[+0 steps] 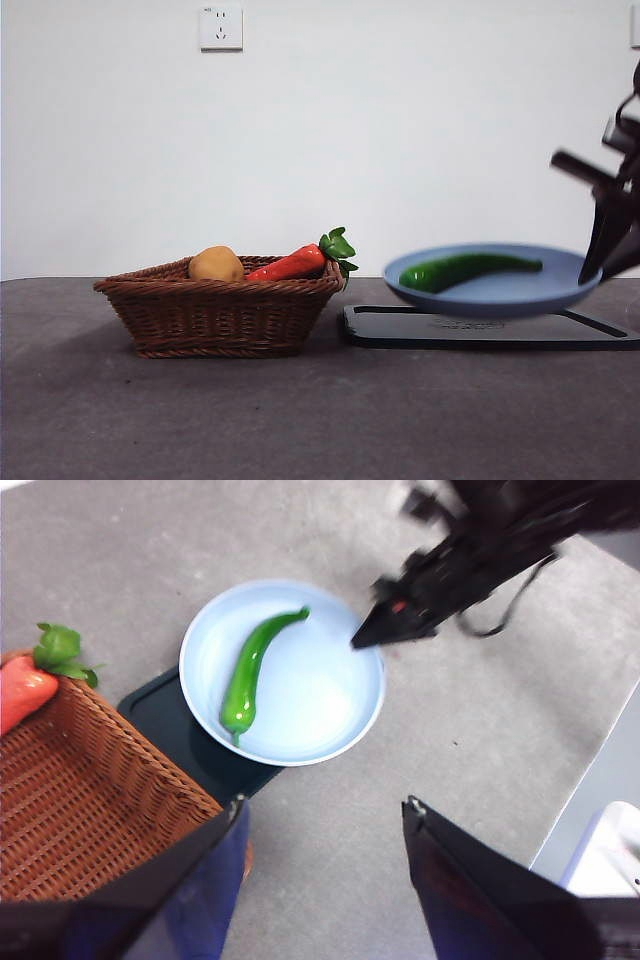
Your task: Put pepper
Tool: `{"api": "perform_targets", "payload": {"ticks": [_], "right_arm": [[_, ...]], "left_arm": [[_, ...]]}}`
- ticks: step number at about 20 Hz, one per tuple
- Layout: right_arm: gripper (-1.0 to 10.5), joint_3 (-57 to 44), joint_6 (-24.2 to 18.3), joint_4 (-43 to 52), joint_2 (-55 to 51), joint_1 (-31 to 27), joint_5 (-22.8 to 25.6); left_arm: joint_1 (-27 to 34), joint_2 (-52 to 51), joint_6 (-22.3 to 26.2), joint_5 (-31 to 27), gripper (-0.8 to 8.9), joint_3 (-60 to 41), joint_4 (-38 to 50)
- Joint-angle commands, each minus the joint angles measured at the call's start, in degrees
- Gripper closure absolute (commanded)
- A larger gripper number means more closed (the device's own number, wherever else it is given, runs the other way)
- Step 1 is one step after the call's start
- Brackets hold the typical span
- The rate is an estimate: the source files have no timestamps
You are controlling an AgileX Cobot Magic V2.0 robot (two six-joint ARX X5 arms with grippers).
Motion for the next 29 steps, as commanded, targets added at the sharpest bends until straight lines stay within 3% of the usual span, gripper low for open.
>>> {"api": "perform_targets", "payload": {"ticks": [1, 5, 14, 18, 23, 26, 29], "right_arm": [[9.4, 2.7, 1.5, 2.1, 4.8, 0.0, -0.5], [9.4, 5.6, 1.5, 2.5, 9.5, 0.1, -0.6], [9.2, 5.6, 0.9, 0.6, 9.6, 0.1, -0.5], [7.3, 5.6, 0.6, 0.2, 8.6, 0.0, -0.5], [7.1, 5.6, -1.2, -2.5, 0.0, 0.0, -0.4], [7.1, 5.6, -4.7, -9.8, -8.6, 0.1, -0.5], [7.1, 5.6, -11.7, -21.6, -19.2, 1.8, -0.5]], "left_arm": [[-0.5, 0.5, 0.7, 0.3, 5.42, 1.2, -0.7], [-0.6, 0.5, 0.5, 0.3, 5.42, 1.2, -1.3], [-0.5, 0.5, 0.5, 0.3, 5.42, 1.2, -1.2], [-0.5, 0.5, 0.5, 0.3, 5.42, 1.2, -1.2], [-0.5, 0.5, 0.5, 0.2, 5.42, 1.2, -1.2], [-0.5, 0.5, 0.5, 0.3, 5.42, 1.2, -1.2], [-0.5, 0.5, 0.5, 0.3, 5.42, 1.2, -1.8]]}}
